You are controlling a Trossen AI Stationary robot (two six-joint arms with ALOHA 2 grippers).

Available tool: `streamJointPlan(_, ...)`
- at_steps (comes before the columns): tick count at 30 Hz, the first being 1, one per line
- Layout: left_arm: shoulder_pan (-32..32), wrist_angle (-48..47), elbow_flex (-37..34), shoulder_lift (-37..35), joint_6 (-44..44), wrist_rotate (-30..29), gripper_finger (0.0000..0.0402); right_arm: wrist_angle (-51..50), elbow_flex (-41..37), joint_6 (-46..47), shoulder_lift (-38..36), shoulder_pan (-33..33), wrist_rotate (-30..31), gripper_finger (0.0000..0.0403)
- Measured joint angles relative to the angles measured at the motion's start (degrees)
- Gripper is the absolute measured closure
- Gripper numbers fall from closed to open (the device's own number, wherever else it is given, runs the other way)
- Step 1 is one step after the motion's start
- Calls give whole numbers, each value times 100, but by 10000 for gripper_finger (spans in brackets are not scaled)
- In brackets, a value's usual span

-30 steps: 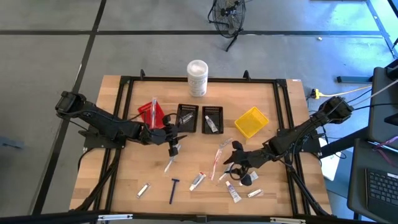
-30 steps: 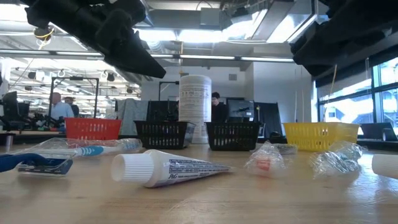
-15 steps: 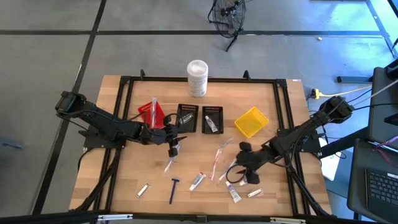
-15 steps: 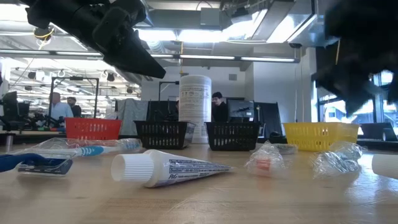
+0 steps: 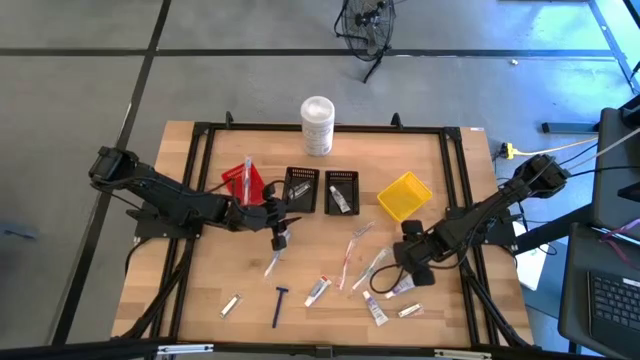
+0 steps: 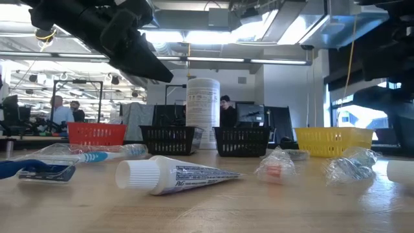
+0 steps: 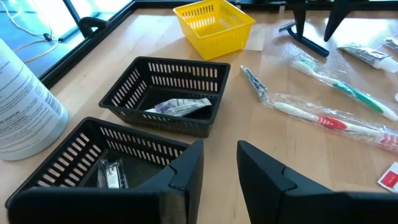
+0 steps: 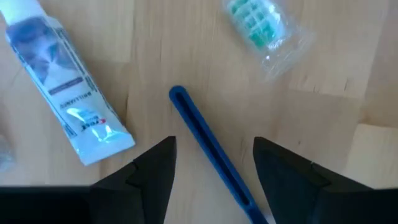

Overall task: Pick & Place Travel size toiletries
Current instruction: Put the blue razor into the yellow bin

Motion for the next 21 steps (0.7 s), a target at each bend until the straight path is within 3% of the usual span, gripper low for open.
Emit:
streamJointPlan(5,0,0,0,0,2,13,309,23,-110,-100,0,-2,-4,193)
streamJointPlan(14,0,0,0,0,21,12,309,217,-413,-227,-16,3,-17,242)
streamJointPlan(21,0,0,0,0,24,11,309,293,-435,-312,-17,4,-43,316)
